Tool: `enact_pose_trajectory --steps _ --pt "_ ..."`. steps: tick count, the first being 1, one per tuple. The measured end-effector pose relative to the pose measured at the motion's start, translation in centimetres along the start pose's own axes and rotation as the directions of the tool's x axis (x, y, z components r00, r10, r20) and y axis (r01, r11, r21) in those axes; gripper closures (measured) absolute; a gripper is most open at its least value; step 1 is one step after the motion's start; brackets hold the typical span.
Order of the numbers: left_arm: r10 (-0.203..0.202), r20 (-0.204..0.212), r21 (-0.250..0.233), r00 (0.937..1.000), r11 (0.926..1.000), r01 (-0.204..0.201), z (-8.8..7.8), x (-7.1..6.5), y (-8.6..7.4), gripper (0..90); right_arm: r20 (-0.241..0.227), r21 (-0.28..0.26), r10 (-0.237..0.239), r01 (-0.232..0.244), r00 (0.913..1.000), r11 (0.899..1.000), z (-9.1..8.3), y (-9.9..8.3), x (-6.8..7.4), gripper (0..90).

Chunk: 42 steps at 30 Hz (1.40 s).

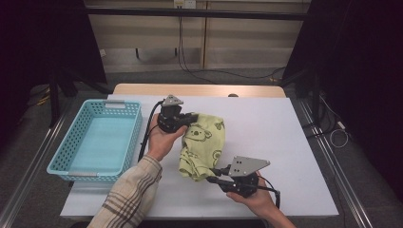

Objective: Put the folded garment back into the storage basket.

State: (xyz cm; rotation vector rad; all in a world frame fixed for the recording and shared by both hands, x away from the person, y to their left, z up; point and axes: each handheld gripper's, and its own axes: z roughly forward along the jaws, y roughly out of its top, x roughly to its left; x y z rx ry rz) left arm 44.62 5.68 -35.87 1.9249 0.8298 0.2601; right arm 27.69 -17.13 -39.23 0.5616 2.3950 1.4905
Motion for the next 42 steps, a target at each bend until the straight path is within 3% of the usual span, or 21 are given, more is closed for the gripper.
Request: enact_pose_trajectory --steps 10,26,38,42 --pt "0.024 -0.001 -0.037 0.9997 0.999 -0.024 -0.7 -0.3 1.4 81.3 0.013 -0.025 -0.015 0.015 0.9998 1.0 -0.4 1.0 -0.1 78.4" --pt "0.015 -0.03 -0.065 0.9994 0.9978 -0.017 -2.3 0.2 2.7 81.3 0.017 -0.072 -0.052 0.053 0.9985 0.996 -0.7 3.5 -0.4 78.5" --pt "-0.009 -0.043 -0.08 0.999 0.9968 0.006 -3.1 1.2 2.7 81.3 -0.002 -0.077 -0.068 0.068 0.9977 0.995 1.2 4.4 -0.1 78.5" --pt "0.01 -0.054 -0.066 0.9985 0.9977 -0.014 -3.7 1.5 2.9 81.3 -0.004 -0.083 -0.072 0.072 0.9974 0.994 1.2 4.6 -0.2 78.5"
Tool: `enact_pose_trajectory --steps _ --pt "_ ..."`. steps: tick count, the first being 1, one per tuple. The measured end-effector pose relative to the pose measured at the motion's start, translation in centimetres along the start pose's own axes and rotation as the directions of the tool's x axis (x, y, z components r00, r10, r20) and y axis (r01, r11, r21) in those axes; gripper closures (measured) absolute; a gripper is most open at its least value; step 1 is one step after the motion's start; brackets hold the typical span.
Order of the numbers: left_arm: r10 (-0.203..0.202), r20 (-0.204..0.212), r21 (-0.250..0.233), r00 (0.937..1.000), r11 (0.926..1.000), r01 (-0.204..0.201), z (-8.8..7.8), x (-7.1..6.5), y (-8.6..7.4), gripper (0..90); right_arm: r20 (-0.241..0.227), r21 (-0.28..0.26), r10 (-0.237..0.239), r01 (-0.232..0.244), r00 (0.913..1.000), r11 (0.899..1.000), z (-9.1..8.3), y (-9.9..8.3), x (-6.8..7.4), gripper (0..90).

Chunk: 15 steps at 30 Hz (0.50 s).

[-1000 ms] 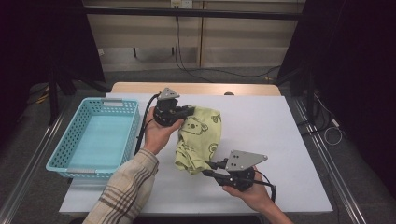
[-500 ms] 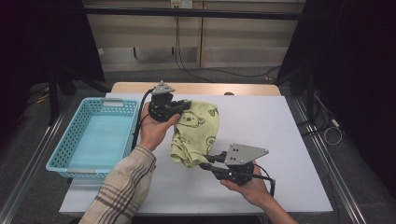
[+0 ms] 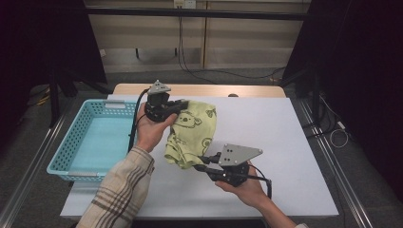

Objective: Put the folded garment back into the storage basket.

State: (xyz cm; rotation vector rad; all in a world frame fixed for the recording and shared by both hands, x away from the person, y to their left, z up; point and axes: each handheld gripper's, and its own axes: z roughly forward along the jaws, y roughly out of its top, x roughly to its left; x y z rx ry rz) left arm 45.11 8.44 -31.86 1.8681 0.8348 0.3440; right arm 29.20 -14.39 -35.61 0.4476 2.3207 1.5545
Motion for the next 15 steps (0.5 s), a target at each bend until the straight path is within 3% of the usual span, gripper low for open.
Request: enact_pose_trajectory --steps 1,4,7,15 --pt "-0.015 0.002 -0.015 0.9999 0.9998 0.015 -0.1 -0.1 0.0 81.3 -0.002 -0.003 -0.001 0.001 1.0 1.0 0.0 0.1 0.0 78.5" --pt "0.001 0.004 -0.032 1.0 0.9995 -0.001 -0.6 -0.3 0.3 81.3 -0.011 -0.007 0.001 -0.001 0.9999 1.0 0.0 0.4 0.1 78.5" --pt "0.013 0.0 -0.021 0.9999 0.9997 -0.013 -0.8 -0.2 0.6 81.3 -0.012 -0.013 -0.011 0.011 0.9999 1.0 0.0 0.8 0.2 78.5" --pt "-0.003 -0.018 -0.035 0.9998 0.9994 0.002 -1.5 0.6 0.6 81.3 -0.013 -0.021 -0.008 0.008 0.9999 1.0 0.7 1.3 0.0 78.4"
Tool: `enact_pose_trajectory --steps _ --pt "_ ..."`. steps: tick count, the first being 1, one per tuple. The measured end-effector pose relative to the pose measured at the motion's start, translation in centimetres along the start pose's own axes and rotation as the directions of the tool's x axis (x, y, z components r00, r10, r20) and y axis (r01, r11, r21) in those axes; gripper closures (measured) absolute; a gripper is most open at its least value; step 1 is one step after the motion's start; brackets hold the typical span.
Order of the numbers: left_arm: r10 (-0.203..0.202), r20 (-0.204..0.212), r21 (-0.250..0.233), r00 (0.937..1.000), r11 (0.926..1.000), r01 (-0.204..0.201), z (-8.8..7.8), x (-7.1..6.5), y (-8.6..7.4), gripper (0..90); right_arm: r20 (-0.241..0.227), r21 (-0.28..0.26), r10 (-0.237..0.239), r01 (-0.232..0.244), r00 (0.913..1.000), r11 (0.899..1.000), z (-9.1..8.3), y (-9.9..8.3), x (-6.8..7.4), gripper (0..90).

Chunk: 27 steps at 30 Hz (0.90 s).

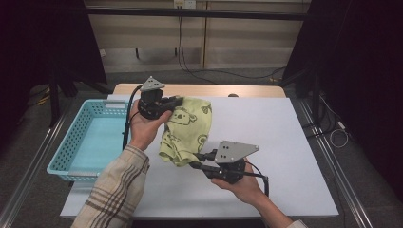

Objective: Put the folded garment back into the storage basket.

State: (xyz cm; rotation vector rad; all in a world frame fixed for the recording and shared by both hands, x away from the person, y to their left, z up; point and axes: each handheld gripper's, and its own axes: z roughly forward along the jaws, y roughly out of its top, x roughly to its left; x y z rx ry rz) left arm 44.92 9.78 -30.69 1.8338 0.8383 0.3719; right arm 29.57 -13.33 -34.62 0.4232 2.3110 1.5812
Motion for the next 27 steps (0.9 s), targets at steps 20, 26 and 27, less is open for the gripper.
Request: enact_pose_trajectory --steps 20,26,27 --pt "-0.028 -0.057 -0.015 0.998 0.9995 0.028 -2.2 2.8 0.2 81.2 -0.035 0.012 -0.025 0.026 0.9991 1.0 3.0 1.8 -0.7 78.4" --pt "-0.032 -0.061 -0.016 0.9976 0.9994 0.031 -3.4 3.6 0.1 81.3 -0.054 0.0 -0.02 0.02 0.9984 1.0 3.6 2.3 -0.6 78.4" --pt "-0.035 -0.062 -0.021 0.9975 0.9992 0.034 -3.5 3.8 0.0 81.2 -0.055 -0.005 -0.025 0.025 0.9982 1.0 3.8 2.3 -0.6 78.4"
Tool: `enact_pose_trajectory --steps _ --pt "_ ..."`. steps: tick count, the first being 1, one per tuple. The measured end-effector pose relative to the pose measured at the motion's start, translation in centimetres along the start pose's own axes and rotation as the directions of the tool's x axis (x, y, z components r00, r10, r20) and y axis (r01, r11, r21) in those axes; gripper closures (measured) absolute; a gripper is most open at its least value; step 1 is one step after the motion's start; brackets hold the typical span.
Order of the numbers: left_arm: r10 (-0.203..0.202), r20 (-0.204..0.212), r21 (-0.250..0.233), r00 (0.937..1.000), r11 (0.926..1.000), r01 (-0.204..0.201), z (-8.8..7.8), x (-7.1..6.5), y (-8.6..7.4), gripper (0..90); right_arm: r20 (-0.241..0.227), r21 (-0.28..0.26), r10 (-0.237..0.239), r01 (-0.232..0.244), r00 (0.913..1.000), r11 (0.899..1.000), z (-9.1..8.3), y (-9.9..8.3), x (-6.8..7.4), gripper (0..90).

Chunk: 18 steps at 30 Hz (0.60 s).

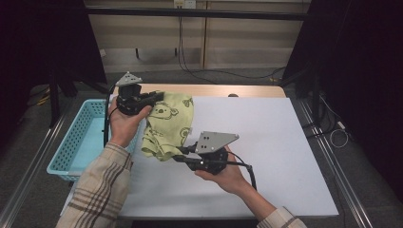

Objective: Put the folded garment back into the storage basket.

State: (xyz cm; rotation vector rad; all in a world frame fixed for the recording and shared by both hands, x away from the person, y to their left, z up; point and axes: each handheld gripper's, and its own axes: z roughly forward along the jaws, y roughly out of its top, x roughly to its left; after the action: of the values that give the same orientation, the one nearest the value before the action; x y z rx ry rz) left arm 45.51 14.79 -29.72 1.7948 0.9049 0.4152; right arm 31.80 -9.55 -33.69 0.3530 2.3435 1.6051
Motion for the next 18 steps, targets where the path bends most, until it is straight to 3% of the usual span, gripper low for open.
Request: enact_pose_trajectory --steps 18 --pt "-0.039 -0.058 -0.016 0.9975 0.9992 0.038 -2.6 3.2 -0.2 81.3 -0.036 -0.018 -0.016 0.015 0.9992 1.0 3.5 1.6 -0.1 78.5"
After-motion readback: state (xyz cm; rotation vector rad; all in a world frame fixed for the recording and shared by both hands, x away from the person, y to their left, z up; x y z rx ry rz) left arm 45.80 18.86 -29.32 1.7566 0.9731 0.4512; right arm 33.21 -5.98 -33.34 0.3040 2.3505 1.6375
